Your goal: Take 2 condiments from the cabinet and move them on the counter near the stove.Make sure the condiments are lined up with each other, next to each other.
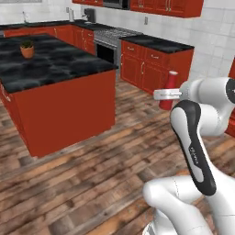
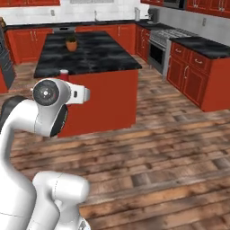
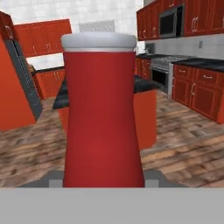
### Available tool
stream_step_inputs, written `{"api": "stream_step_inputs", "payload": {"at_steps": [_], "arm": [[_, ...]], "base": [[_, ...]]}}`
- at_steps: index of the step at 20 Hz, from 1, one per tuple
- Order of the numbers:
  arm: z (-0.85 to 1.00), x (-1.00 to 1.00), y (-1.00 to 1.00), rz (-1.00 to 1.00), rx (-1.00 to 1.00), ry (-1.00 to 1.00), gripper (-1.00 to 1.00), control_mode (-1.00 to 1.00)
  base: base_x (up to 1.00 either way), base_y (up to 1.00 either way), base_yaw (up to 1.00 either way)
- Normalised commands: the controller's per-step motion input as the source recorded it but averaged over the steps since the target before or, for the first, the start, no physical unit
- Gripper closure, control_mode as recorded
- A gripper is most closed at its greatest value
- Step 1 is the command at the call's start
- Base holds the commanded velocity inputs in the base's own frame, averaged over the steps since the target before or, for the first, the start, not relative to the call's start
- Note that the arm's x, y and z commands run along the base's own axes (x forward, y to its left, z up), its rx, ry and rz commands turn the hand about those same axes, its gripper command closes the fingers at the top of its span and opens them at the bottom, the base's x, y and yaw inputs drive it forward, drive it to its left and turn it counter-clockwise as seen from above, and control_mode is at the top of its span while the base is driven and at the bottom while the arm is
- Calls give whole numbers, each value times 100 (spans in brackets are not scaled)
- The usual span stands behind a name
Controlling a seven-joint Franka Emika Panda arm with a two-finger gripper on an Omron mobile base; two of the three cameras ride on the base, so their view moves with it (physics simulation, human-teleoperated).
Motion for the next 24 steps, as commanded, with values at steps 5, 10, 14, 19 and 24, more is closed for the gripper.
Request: {"api": "stream_step_inputs", "payload": {"at_steps": [5, 10, 14, 19, 24], "arm": [[0, 0, 0, 0, 0, 0, 100, 100], [0, 0, 0, 0, 0, 0, 100, 100], [0, 0, 0, 0, 0, 0, 100, 100], [0, 0, 0, 0, 0, 0, 100, 100], [0, 0, 0, 0, 0, 0, 100, 100]], "base": [[84, -30, -53], [100, 30, -15], [100, 54, 2], [100, 1, 9], [100, -43, 1]]}}
